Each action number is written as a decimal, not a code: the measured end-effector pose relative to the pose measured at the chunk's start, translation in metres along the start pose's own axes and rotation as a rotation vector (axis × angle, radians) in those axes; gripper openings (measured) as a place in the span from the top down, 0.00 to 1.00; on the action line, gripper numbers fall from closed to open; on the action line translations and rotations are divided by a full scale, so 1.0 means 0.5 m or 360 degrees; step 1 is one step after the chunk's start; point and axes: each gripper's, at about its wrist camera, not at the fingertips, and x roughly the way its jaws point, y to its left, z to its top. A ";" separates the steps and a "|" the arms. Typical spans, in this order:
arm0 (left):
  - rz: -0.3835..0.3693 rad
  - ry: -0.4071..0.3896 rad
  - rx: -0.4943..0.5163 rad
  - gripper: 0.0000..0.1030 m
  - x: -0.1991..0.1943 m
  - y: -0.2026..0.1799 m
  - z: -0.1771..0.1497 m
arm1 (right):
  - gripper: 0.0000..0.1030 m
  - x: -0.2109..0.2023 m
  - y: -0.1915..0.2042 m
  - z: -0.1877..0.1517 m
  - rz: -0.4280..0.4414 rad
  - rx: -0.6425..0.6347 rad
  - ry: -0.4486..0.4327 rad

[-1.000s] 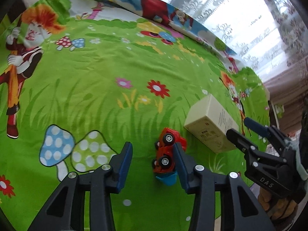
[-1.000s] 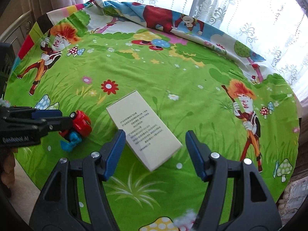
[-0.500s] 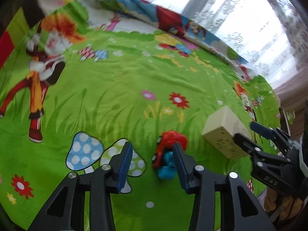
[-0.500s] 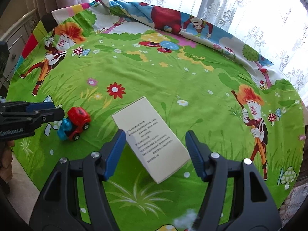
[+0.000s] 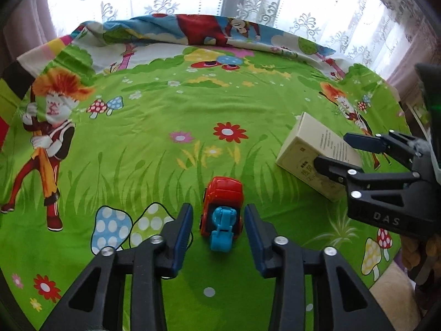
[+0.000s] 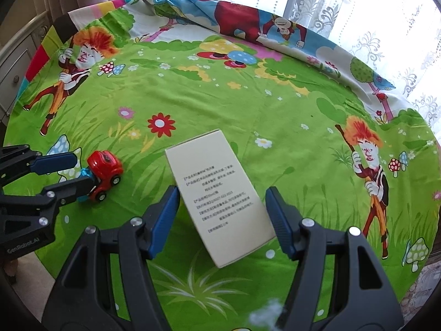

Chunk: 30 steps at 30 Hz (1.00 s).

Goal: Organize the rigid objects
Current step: 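Grasp the red toy car with the left gripper while the right grasps the large white box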

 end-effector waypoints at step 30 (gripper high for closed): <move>0.0169 0.0233 0.0211 0.62 0.049 -0.038 0.034 | 0.31 -0.003 -0.001 -0.001 0.0099 -0.0017 0.0003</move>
